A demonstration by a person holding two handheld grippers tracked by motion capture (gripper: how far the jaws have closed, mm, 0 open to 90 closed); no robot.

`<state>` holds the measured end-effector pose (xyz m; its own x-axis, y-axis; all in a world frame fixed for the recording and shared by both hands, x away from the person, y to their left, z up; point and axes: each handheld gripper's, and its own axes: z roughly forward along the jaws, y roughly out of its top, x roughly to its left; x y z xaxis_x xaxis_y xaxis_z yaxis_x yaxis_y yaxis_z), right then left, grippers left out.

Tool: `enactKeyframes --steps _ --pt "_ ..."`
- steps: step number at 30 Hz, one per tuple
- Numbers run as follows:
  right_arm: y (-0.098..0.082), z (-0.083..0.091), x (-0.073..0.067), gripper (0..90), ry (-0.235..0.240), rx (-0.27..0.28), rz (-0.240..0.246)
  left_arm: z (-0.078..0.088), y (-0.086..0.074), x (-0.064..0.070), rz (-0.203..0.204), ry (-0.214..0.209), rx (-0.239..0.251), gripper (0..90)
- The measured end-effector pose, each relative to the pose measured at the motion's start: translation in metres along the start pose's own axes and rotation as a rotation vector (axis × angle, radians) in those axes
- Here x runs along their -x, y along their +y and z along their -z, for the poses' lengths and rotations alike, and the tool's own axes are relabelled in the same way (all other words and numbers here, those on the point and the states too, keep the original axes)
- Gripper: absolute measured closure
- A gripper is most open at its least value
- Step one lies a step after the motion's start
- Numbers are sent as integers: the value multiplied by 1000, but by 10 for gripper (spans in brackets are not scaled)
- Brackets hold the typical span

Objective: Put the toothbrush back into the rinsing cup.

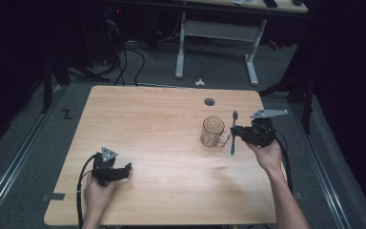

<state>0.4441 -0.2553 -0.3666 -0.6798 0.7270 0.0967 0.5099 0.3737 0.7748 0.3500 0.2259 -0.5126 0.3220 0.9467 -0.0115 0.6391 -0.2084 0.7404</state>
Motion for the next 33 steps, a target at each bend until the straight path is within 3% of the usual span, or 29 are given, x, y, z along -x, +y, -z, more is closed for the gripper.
enactKeyframes --steps 17,33 --pt "17 3 1 799 1 35 -3 0 0 0 0 0 0 182" --pt "25 2 11 799 -29 77 -33 0 0 0 0 0 0 182"
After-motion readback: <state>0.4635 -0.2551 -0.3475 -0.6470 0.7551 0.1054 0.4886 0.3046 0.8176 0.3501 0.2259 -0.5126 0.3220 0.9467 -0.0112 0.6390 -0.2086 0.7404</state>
